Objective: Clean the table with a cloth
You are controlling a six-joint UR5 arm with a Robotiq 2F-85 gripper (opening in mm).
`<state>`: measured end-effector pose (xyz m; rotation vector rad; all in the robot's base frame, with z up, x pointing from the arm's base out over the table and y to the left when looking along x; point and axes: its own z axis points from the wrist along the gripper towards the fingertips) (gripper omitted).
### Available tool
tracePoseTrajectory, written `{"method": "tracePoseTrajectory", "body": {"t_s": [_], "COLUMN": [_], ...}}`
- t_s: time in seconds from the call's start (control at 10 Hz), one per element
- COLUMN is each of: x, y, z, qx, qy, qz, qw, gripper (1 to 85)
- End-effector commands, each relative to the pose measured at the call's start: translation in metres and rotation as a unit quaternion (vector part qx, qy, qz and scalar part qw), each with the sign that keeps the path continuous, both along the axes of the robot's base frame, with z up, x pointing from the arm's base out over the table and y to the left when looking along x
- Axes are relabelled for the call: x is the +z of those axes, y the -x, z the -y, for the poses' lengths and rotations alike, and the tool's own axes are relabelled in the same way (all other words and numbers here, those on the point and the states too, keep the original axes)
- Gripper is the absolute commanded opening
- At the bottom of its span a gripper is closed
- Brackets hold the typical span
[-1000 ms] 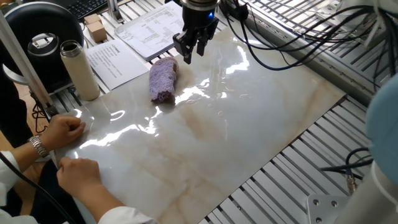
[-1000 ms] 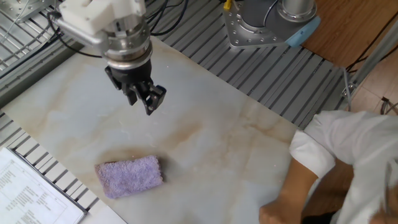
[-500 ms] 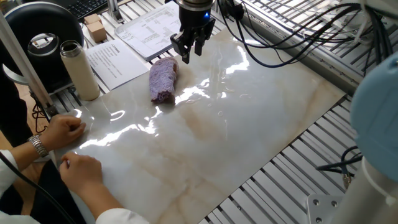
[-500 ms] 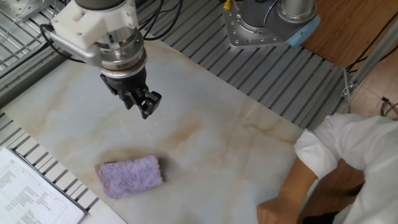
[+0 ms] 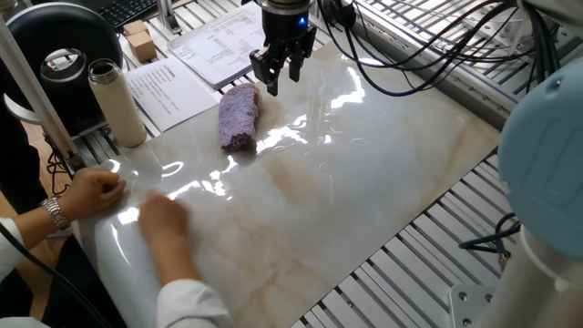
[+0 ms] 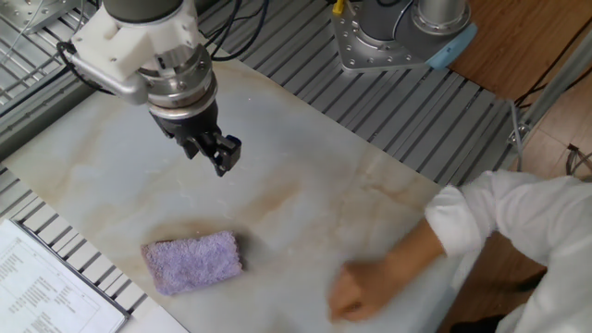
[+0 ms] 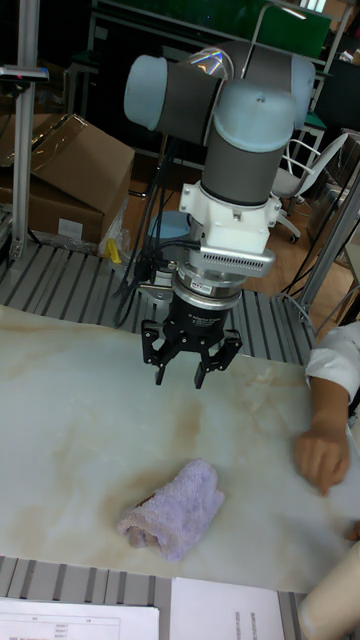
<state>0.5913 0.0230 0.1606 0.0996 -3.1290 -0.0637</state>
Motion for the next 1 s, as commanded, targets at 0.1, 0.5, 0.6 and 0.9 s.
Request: {"method": "tracePoseTrajectory", "body": {"t_s": [0.1,0.5,0.6,0.9], "x": [-0.013,-0.006,-0.006,-0.007], "y": [-0.018,-0.020,-0.017,-0.027], "z": [-0.016,-0.006,-0.007,-0.008], "qx": [-0.020,-0.009,-0.006,-0.018], "qy": [-0.005,0.001,-0.002,0.000], "qz": [0.003,-0.010,-0.016,0.000], "qw": [0.9998,0.9999,0.9999,0.9998], "gripper": [56.0,55.7,55.3,55.7]}}
